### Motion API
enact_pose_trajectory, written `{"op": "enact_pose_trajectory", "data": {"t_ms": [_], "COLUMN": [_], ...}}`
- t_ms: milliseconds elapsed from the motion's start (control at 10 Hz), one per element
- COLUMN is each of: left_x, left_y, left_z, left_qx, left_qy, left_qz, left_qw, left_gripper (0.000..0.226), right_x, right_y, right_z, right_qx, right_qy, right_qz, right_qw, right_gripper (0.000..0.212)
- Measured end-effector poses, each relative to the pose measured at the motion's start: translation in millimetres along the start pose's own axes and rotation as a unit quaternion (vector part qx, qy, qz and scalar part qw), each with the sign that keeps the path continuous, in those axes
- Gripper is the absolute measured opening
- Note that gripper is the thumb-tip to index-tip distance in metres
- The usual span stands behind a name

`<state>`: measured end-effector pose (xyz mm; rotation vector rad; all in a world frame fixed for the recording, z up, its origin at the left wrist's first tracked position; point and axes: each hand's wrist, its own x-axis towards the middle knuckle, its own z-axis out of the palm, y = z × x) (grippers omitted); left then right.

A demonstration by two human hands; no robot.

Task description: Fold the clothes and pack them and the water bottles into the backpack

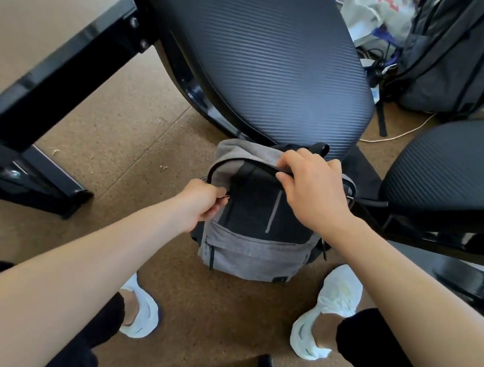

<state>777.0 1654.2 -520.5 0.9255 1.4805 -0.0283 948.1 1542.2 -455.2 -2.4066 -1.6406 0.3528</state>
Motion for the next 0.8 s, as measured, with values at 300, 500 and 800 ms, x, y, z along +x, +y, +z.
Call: {"op": "enact_pose_trajectory", "data": {"t_ms": [300, 500, 800], "left_x": [-29, -32, -76], "left_y": [38, 39, 19], "left_z": [-11, -23, -44], "left_qx": [0.027, 0.147, 0.281], "left_qy": [-0.057, -0.041, 0.074], "left_qz": [0.18, 0.239, 0.312], "left_qw": [0.982, 0.959, 0.905], "left_gripper": [0.021, 0.017, 0.018], "right_x": [7, 5, -39], "right_y": [3, 5, 1], "right_z": [15, 14, -11], "right_qx": [-0.015, -0.016, 0.059], "right_qy": [0.048, 0.027, 0.034], "right_qz": [0.01, -0.007, -0.003], "right_qw": [0.999, 0.999, 0.998], "right_gripper": [0.016, 0.028, 0.051]}}
